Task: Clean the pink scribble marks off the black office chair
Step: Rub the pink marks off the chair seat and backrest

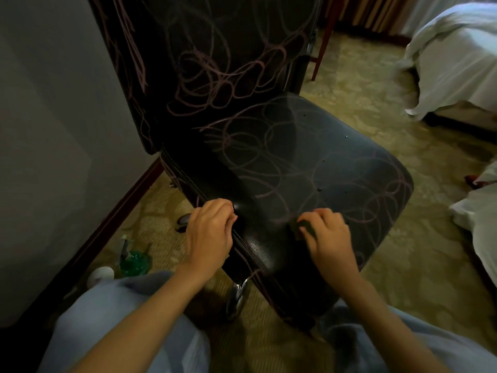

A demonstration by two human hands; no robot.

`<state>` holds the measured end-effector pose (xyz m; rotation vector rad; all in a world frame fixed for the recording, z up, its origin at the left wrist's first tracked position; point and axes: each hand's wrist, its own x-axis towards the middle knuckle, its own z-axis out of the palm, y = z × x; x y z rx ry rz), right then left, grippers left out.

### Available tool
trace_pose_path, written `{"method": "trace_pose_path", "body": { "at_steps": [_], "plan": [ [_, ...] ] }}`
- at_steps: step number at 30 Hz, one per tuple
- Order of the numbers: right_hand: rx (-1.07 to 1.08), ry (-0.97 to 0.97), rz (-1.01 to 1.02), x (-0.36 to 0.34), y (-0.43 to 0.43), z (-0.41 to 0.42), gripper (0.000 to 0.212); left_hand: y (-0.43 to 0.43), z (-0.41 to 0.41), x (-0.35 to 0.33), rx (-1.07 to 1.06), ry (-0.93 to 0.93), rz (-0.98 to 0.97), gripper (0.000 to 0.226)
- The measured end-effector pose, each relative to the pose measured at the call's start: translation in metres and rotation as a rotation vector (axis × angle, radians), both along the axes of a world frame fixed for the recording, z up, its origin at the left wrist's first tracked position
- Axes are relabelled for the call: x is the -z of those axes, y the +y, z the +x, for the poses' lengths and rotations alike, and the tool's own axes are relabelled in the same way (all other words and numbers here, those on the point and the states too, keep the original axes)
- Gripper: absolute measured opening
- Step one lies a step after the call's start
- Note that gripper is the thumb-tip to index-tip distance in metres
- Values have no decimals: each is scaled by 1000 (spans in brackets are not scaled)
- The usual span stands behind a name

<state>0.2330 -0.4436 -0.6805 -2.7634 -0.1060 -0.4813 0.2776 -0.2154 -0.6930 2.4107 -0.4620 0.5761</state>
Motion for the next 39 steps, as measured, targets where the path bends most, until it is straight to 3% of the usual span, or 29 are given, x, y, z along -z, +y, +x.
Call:
{"method": "trace_pose_path", "body": {
  "at_steps": [4, 7, 13, 17, 21, 27, 30, 35, 39],
  "plan": [
    [13, 30, 104, -6, -11, 5, 22, -2, 1, 2, -12, -4, -12, 12],
    [-40, -71, 167, -21, 12, -19, 22, 0, 4, 3, -5, -2, -21, 12],
    [-158, -42, 24, -6, 69, -80, 25, 16, 12, 4, 26, -1, 1, 9],
    [-39, -67, 50, -2, 83, -68, 23, 24, 18, 4, 35, 5, -36, 8],
    [-91, -93, 43, -5, 100, -47, 19, 20, 9, 0, 45, 3, -80, 7],
    [-45, -43, -40, 21, 96, -75, 55, 14, -2, 0, 115, 24, -5, 7],
    [-13, -35, 23, 42, 84, -109, 65, 13, -3, 0, 97, 16, 18, 6],
    [70, 42, 157, 77, 64, -149, 58, 10, -4, 2, 74, 7, -5, 6],
    [131, -56, 193, 70, 63, -156, 24, 13, -3, 2, 77, 0, -2, 4]
  ]
}}
